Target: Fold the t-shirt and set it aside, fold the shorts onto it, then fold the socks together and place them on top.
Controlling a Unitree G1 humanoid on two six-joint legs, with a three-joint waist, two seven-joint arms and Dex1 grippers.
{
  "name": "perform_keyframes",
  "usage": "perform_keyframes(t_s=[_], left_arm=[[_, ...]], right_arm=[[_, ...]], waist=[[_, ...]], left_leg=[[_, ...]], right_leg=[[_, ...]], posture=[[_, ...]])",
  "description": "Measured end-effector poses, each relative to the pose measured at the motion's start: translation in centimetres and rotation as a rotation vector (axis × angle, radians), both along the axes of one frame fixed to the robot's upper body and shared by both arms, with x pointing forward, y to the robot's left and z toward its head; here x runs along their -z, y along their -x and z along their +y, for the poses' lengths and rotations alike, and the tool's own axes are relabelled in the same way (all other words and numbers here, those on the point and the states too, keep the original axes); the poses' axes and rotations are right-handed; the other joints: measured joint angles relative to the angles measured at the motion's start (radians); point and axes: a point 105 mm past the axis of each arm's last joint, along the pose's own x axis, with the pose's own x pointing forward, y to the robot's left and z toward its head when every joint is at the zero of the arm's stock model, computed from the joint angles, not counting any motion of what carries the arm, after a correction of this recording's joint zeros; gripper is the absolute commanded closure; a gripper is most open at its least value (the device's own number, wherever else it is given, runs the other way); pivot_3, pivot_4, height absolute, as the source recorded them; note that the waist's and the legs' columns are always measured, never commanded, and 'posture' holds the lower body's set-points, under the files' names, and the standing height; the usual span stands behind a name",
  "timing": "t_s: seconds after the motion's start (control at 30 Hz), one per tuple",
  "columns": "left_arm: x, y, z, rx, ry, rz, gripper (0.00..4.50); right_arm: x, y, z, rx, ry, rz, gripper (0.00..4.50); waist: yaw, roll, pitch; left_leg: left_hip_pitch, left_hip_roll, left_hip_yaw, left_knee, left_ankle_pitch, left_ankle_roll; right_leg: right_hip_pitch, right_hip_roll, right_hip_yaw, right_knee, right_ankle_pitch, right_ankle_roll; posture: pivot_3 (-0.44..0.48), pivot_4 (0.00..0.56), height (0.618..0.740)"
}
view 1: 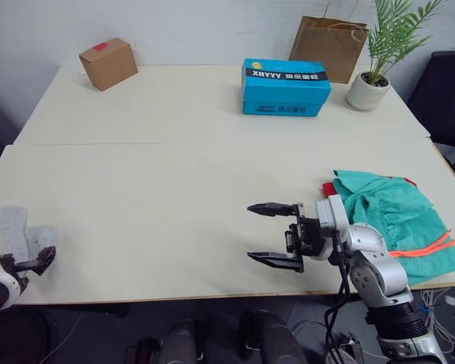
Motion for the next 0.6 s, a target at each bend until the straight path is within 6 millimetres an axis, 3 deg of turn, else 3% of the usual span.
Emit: perform_keyframes(t_s=[0.17, 0.4, 0.53, 0.6], left_arm=[[0.8, -1.7, -0.7, 0.058, 0.021, 0.022, 2.25], [0.8, -2.7, -0.2, 0.092, 0.012, 0.041, 4.47], [0.5, -3.6, -1.5, 0.183, 0.017, 0.054, 4.47], [0.3, -4.7, -3.4, 0.286, -0.032, 0.082, 4.47]], right_arm=[[0.0, -0.1, 0.1, 0.017, 0.003, -0.010, 0.00], [0.4, -0.4, -0.1, 0.076, 0.001, 0.007, 0.00], [0.4, -0.7, -0.1, 0.098, 0.002, 0.008, 0.00], [0.6, -1.2, -0.5, 0.118, 0.017, 0.022, 0.00]], waist=[[-0.001, 0.000, 0.000], [0.000, 0.000, 0.000], [0.005, 0.001, 0.000], [0.011, 0.001, 0.001]], left_leg=[[0.000, 0.000, 0.000, -0.001, 0.000, -0.001], [0.001, 0.000, 0.000, -0.004, 0.002, -0.003], [0.002, -0.001, 0.000, -0.004, 0.002, -0.003], [0.002, -0.001, 0.000, -0.004, 0.002, -0.003]], right_leg=[[0.000, 0.000, 0.000, 0.000, 0.000, 0.000], [-0.001, 0.000, 0.000, 0.000, 0.000, -0.001], [-0.001, -0.001, 0.000, 0.000, 0.000, -0.001], [0.000, -0.002, 0.000, 0.000, 0.000, -0.001]], posture=[[0.000, 0.150, 0.740], [0.000, 0.150, 0.740], [0.000, 0.150, 0.740], [0.000, 0.150, 0.740]])
